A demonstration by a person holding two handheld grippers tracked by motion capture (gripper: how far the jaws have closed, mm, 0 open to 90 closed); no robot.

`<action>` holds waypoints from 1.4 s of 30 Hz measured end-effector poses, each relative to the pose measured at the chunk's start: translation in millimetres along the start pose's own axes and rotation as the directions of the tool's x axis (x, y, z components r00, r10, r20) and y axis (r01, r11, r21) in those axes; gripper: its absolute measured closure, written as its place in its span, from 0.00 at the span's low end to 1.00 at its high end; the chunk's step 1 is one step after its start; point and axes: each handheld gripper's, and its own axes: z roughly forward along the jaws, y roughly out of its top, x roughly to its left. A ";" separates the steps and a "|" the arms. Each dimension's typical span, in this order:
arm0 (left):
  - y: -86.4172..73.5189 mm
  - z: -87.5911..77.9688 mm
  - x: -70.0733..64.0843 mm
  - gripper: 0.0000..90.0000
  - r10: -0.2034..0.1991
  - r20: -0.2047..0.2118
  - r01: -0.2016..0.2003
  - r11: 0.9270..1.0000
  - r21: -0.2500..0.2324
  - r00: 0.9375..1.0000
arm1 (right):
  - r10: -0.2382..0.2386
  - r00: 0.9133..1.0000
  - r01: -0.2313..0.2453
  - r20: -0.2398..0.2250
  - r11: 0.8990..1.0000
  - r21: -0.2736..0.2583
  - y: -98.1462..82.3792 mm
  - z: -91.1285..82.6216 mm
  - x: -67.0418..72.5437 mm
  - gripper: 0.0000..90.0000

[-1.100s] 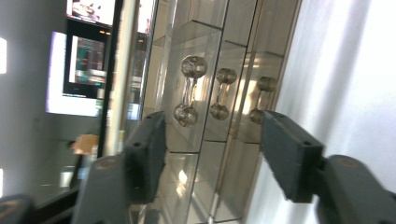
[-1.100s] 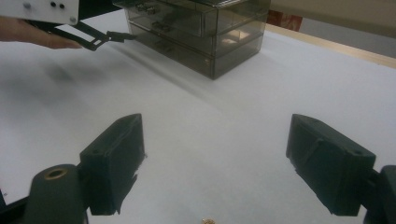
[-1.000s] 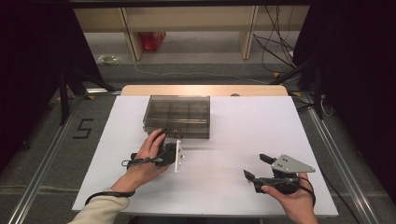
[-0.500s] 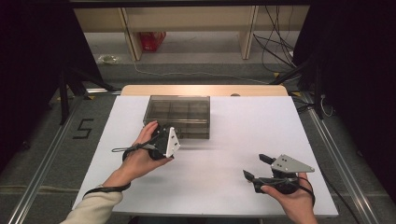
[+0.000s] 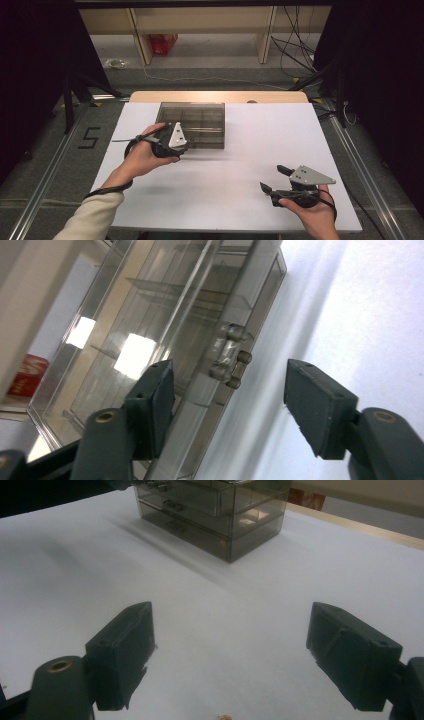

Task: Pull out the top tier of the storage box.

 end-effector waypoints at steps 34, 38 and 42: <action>-7.7 11.4 45.5 0.67 0.055 0.143 -0.083 0.976 0.201 0.988 | -0.002 1.000 0.002 -0.003 1.000 -0.001 0.2 0.7 0.1 0.24; -7.7 12.6 45.2 0.70 0.069 0.158 -0.102 0.972 0.211 0.985 | -0.003 1.000 0.003 -0.004 1.000 -0.002 0.3 0.8 0.2 0.24; -7.2 14.6 44.6 0.74 0.096 0.167 -0.132 0.966 0.221 0.981 | -0.002 1.000 0.002 -0.003 1.000 0.000 0.2 0.8 0.1 0.24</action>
